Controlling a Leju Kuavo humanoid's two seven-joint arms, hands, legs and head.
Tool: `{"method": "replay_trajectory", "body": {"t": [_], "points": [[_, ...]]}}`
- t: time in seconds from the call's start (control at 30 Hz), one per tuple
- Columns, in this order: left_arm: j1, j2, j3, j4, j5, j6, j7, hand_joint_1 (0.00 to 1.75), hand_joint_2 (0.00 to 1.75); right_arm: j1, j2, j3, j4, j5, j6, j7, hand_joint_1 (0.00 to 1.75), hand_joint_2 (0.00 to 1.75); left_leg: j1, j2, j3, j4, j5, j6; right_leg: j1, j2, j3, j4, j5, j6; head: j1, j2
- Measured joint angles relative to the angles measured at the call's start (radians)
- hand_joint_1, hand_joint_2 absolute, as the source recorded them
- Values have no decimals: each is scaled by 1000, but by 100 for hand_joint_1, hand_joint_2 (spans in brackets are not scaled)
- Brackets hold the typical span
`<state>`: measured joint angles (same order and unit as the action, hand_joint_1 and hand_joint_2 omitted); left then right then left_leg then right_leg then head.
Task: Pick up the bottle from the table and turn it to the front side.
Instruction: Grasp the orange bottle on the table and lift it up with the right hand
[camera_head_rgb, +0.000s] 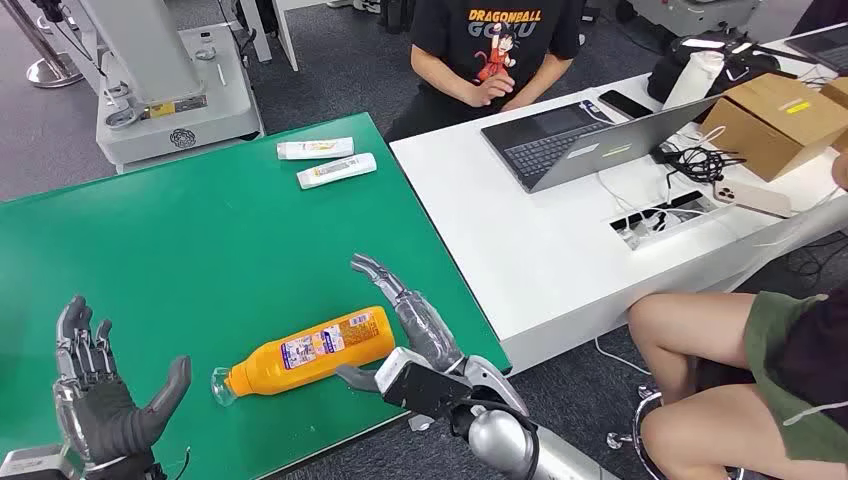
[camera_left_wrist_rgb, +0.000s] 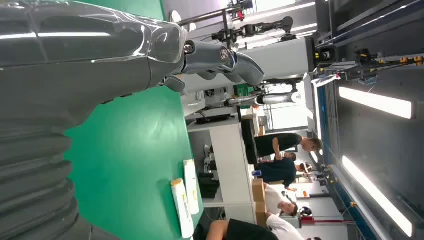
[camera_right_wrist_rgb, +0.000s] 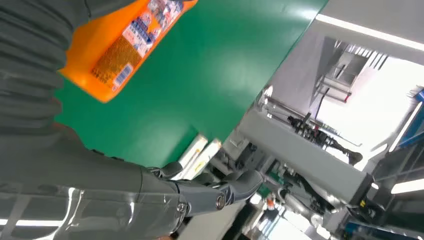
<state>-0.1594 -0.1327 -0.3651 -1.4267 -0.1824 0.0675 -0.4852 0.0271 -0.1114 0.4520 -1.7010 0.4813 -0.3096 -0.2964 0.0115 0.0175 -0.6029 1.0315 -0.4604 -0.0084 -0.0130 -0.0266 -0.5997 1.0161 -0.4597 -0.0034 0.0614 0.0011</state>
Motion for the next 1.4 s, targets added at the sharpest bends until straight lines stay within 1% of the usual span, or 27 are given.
{"method": "replay_trajectory", "body": {"t": [0.3,0.4,0.5,0.67,0.73,0.87,0.93,1.0,1.13,1.3,1.4], "points": [[12,3,0,-11,-2,7,-3,0,175,0,-55,-14,-31,50,10,32,0,175,0,0,0,0,0,0,0,0,0,0,0,0,0,0],[15,3,0,-13,4,6,-8,0,175,-2,-72,-22,-35,63,33,44,0,175,0,0,0,0,0,0,0,0,0,0,0,0,0,0],[16,3,0,-16,9,2,-16,0,175,-17,-109,-38,-37,58,94,61,0,175,0,0,0,0,0,0,0,0,0,0,0,0,0,0],[16,3,0,-16,11,-7,-36,0,175,-80,-222,-92,-16,0,268,43,0,175,-1,0,0,1,0,0,-1,0,1,0,1,1,0,0],[16,4,0,-16,15,-13,-45,0,175,-129,-267,-108,13,-26,361,34,0,175,-1,0,0,1,0,0,-1,1,1,0,1,2,0,0],[16,4,0,-16,19,-37,-57,0,175,-285,-353,-118,135,-77,593,15,0,175,-1,1,0,2,1,2,-2,2,1,0,3,3,0,0],[16,4,0,-16,19,-49,-58,0,175,-377,-377,-107,211,-94,687,5,0,175,-1,1,0,2,2,3,-2,1,1,0,4,3,0,0],[15,3,0,-16,19,-56,-56,0,175,-475,-389,-83,293,-108,752,-1,0,175,-1,1,0,2,2,3,-2,2,1,0,4,3,0,0],[15,3,0,-17,19,-60,-46,0,175,-661,-399,-2,443,-140,825,-6,0,175,-1,1,0,2,3,3,-2,1,1,0,5,2,0,0],[16,3,0,-19,20,-63,-41,0,175,-772,-399,75,542,-165,848,-5,0,175,-1,-1,-2,2,4,3,-1,-1,0,1,5,2,0,0],[14,3,-1,-20,23,-67,-39,0,175,-847,-373,138,612,-195,868,-5,0,175,-1,1,-2,2,4,3,-1,1,0,1,5,2,0,0]]}}
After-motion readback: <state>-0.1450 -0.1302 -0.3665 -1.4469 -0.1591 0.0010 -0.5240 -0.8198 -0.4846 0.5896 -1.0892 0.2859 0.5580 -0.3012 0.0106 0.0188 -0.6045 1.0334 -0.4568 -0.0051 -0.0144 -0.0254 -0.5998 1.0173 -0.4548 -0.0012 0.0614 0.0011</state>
